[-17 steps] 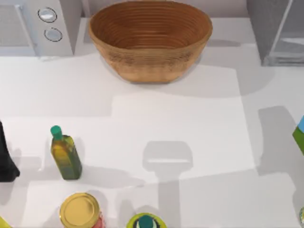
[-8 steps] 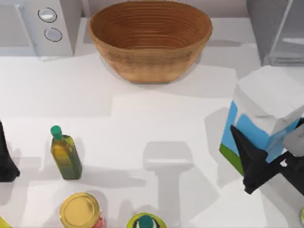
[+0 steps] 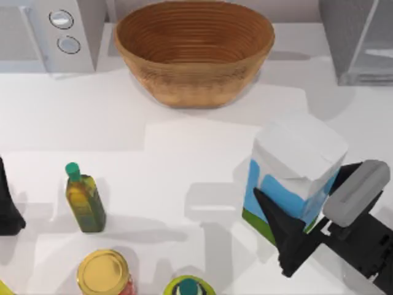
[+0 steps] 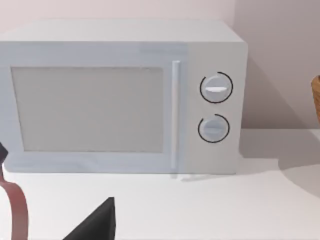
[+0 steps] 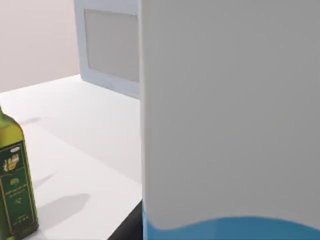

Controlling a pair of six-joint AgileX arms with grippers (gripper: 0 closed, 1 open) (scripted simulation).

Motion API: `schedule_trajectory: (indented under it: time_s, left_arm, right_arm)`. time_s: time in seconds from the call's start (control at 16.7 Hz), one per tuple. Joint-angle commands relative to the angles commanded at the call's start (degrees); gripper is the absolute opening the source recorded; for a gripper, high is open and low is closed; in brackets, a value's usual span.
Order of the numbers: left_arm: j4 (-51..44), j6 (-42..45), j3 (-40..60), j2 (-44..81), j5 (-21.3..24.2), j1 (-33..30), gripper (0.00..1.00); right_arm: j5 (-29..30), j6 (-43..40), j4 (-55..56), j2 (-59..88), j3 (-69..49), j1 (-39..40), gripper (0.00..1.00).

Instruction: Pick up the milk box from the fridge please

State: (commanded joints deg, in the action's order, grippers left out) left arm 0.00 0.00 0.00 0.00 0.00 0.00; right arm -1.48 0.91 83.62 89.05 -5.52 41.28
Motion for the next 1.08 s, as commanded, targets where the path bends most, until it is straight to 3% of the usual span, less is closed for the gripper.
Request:
schedule_trajectory:
  time_s: [0.42, 1.08]
  left_arm:
    - [0.0, 0.0, 0.0, 0.0, 0.0, 0.0, 1.00]
    - [0.0, 0.0, 0.0, 0.0, 0.0, 0.0, 1.00]
  right_arm:
    - [0.0, 0.0, 0.3, 0.9, -0.1, -0.2, 0.00]
    - [0.9, -0.1, 12.8, 23.9, -10.9, 0.5, 0.00]
